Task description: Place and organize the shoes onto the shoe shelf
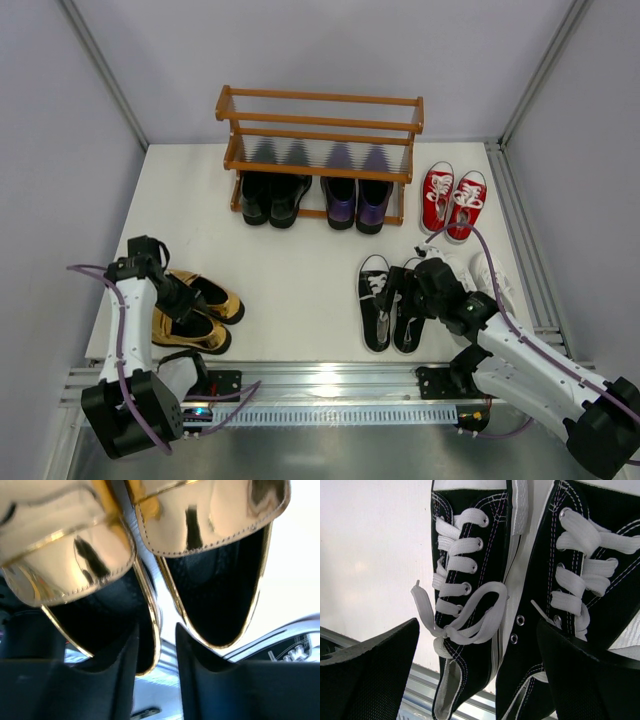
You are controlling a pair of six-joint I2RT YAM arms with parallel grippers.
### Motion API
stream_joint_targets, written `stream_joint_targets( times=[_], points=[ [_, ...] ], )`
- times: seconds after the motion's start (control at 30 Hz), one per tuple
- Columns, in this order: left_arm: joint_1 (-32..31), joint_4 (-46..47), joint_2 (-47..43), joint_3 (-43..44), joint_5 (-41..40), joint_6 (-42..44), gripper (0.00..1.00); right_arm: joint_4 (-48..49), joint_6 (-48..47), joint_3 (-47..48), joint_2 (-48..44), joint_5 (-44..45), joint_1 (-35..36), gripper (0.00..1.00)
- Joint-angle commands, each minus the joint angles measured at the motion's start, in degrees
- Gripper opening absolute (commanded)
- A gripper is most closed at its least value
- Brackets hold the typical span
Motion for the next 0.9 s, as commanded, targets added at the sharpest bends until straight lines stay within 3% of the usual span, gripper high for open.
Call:
stream_joint_targets(
  times=[0.0,0.03,0.07,0.13,0.23,0.47,0.73,0.87],
  points=[
    [-0.10,4.24,-1.13,0.34,-0.22,-2.25,0.38,-0.95,-0.70,1.38,0.29,1.40,0.22,1.00],
    [-0.10,4.06,-1.66,0.60,-0.57,-2.51,0.60,-1.03,-0.70,1.38,0.29,1.57,0.13,1.00],
    [-0.10,2.84,-2.53,1.56,-1.10,-2.60,0.67,-1.12,-0.61,1.38,0.21,1.66,0.22,1.00],
    [-0.19,1.34,-3.76,2.88,-3.02,-2.69,0.78,-1.12,-0.70,1.38,0.21,1.66,0.13,1.00],
    [-0.19,-0.24,-6.31,4.91,-5.92,-3.21,0.83,-0.86,-0.70,1.38,0.38,1.58,0.22,1.00],
    [-0.19,3.44,-4.74,1.58,-6.11,-5.76,0.82,-1.12,-1.40,1.90,1.08,1.40,0.22,1.00],
    [-0.28,10.20,3.33,0.60,-7.86,-7.61,0.80,-1.12,-1.14,1.73,1.26,1.66,0.22,1.00],
    [-0.28,13.46,8.00,-0.36,-8.39,-8.40,0.74,-0.86,-0.96,1.73,1.70,1.49,0.22,1.00]
  ],
)
